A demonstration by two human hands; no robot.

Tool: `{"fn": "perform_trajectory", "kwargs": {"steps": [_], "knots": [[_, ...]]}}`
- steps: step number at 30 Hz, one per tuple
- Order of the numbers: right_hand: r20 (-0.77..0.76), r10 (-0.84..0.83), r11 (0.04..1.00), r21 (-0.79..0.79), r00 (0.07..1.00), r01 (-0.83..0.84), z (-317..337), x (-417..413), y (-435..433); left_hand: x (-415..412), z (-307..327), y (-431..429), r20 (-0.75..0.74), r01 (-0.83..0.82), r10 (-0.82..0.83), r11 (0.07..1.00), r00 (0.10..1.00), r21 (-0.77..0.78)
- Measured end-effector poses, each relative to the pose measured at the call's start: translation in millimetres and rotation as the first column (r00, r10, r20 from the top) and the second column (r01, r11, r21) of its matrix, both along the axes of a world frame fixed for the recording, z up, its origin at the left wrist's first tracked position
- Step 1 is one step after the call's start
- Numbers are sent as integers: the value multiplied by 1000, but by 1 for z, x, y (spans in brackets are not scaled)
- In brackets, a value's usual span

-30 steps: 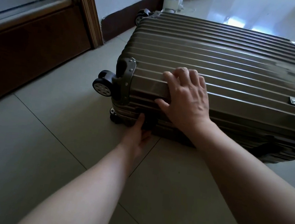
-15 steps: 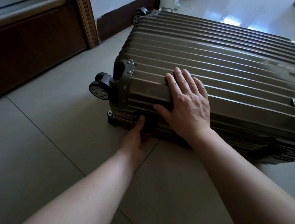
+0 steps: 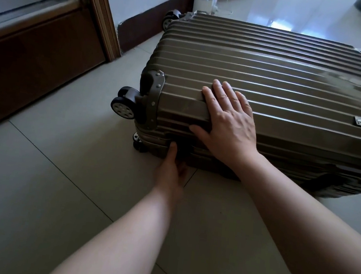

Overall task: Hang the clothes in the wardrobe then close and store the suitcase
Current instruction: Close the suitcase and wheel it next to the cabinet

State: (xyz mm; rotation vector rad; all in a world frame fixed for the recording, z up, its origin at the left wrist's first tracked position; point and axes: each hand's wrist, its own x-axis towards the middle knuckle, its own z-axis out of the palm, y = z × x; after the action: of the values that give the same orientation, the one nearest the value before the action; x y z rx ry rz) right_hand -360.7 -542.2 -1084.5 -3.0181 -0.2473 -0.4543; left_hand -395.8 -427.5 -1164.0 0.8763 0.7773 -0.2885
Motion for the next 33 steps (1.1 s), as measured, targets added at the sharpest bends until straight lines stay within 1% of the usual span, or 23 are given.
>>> {"fn": "perform_trajectory", "kwargs": {"steps": [3, 5, 8, 9, 10, 11, 12, 14, 16, 17, 18, 19, 20, 21, 22, 23, 24, 25, 26, 28, 30, 33], "knots": [[-8, 12, 1000, -19, 1000, -12, 1, 1, 0, -2, 2, 1, -66, 34, -30, 997, 997, 62], [-27, 30, 999, -25, 999, -31, 4, 1, -3, -1, 14, -6, -112, 89, -83, 994, 990, 57], [-34, 69, 998, -6, 997, -69, 8, -5, -17, -1, 41, -29, -102, 181, -175, 982, 979, 49], [-24, 72, 997, 8, 997, -72, 8, -8, -24, 0, 51, -38, -61, 209, -204, 973, 977, 95], [-8, 62, 998, 25, 998, -62, 7, -12, -33, 1, 59, -45, 8, 239, -245, 952, 969, 190], [10, 36, 998, 44, 999, -37, 7, -17, -43, 2, 67, -53, 94, 260, -303, 911, 948, 319], [28, -2, 998, 69, 1000, 0, 9, -22, -56, 1, 76, -60, 189, 259, -376, 852, 907, 456], [44, -81, 990, 118, 996, 75, 11, -32, -82, 2, 92, -71, 359, 187, -517, 735, 777, 652], [44, -163, 978, 139, 986, 156, 13, -45, -108, 4, 106, -82, 491, 32, -625, 637, 606, 770], [43, -210, 970, 137, 977, 203, 15, -52, -121, 6, 114, -89, 534, -69, -672, 588, 512, 806], [30, -255, 960, 131, 967, 249, 15, -58, -131, 12, 117, -95, 537, -168, -728, 519, 427, 838], [13, -311, 943, 125, 950, 307, 17, -65, -143, 17, 122, -105, 483, -245, -799, 419, 358, 874], [-13, -367, 923, 120, 930, 366, 17, -71, -154, 23, 123, -115, 373, -287, -871, 286, 319, 914], [-58, -415, 901, 111, 908, 419, 18, -75, -164, 27, 125, -122, 217, -293, -926, 125, 308, 948], [-107, -454, 881, 95, 885, 463, 19, -79, -175, 30, 126, -129, 53, -277, -950, -36, 308, 960], [-157, -480, 865, 82, 863, 496, 21, -84, -185, 32, 126, -136, -95, -255, -949, -176, 301, 951], [-199, -488, 857, 76, 850, 510, 21, -88, -193, 33, 125, -142, -212, -239, -933, -286, 292, 928], [-235, -477, 861, 71, 847, 504, 21, -89, -196, 35, 122, -143, -305, -214, -908, -370, 286, 904], [-249, -472, 863, 62, 846, 501, 20, -90, -198, 36, 121, -145, -370, -182, -885, -428, 282, 885], [-222, -481, 864, 48, 848, 502, 17, -89, -193, 39, 116, -143, -442, -98, -853, -483, 276, 870], [-177, -500, 856, 47, 848, 515, 14, -88, -185, 41, 112, -140, -461, -69, -846, -494, 268, 867], [-142, -506, 858, 10, 851, 513, 11, -89, -178, 41, 110, -135, -426, -90, -864, -463, 269, 882]]}}
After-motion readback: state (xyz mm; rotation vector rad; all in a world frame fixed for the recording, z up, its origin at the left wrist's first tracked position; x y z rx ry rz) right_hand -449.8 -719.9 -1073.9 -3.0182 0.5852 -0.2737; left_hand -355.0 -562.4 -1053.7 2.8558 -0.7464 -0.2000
